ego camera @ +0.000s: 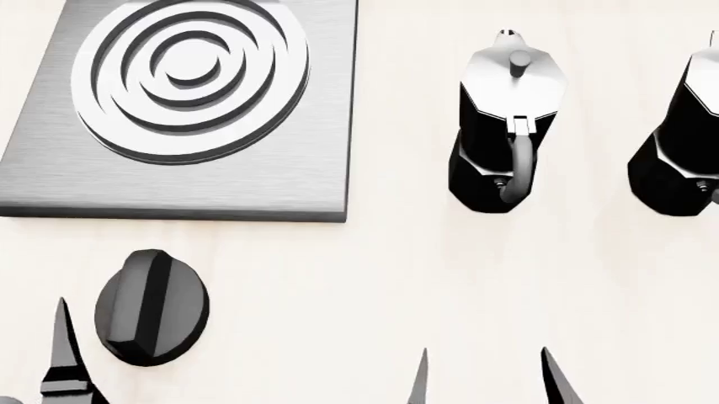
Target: Turn off the stove.
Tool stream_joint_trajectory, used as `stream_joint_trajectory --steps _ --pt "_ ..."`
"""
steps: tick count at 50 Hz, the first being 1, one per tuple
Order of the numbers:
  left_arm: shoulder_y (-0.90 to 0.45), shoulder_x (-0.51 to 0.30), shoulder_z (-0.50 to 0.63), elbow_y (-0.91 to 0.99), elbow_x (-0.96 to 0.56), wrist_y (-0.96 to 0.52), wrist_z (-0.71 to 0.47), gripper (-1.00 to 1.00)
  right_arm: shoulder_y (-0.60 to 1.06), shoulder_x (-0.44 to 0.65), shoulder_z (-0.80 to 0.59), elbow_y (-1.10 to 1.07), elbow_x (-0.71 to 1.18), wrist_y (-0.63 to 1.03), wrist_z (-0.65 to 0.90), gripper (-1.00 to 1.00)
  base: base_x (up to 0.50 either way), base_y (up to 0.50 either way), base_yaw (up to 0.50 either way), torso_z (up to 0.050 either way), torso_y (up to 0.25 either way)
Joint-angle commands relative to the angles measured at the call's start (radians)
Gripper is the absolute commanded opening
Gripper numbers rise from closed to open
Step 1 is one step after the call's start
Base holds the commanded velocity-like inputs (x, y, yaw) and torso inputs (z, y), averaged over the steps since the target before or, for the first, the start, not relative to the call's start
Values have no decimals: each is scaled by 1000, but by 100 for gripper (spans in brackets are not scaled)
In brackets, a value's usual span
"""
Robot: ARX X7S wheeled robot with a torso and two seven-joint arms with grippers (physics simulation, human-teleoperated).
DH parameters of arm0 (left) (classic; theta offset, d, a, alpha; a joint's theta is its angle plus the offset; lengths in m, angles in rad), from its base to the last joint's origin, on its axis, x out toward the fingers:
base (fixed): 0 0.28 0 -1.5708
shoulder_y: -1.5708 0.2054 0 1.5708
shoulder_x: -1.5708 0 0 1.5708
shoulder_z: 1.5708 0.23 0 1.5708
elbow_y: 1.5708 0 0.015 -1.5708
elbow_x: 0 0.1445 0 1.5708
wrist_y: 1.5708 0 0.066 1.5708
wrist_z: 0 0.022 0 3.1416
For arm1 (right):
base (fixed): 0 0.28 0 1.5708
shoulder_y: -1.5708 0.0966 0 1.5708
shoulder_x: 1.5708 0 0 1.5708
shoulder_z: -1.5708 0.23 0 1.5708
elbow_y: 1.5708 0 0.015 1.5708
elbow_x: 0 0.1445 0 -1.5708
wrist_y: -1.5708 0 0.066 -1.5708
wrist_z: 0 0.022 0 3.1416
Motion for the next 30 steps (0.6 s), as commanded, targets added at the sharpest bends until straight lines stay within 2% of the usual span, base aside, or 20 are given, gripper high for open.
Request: stream_joint_trajectory --steps 1,30 --pt "30 -18 8 74 0 -11 -2 100 11 -1 -2 -7 -3 10 10 100 0 0 0 0 0" --pt "32 -44 38 183 9 -41 3 100 72 8 3 -90 11 89 38 100 0 0 0 0 0"
